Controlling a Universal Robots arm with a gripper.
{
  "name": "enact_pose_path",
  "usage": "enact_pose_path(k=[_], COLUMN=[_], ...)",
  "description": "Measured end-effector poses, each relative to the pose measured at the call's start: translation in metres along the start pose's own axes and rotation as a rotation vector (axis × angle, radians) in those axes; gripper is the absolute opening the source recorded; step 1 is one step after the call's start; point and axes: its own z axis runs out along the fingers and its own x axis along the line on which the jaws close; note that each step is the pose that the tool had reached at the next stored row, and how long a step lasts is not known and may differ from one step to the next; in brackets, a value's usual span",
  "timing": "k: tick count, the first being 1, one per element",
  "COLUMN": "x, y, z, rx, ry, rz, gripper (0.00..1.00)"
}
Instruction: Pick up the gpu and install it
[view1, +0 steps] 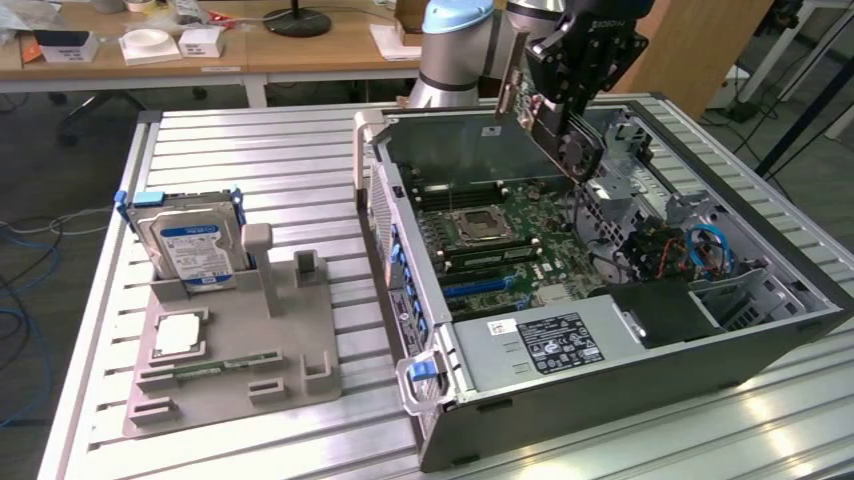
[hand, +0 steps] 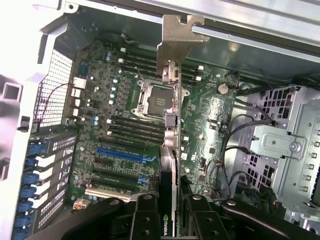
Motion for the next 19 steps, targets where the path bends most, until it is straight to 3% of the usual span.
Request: enact_pose_path(k=[19], x=[0.0000], y=[0.0000], z=[-0.0002], rx=[-0.0035], ry=[0.0024], rz=[-0.125], gripper=[0.26])
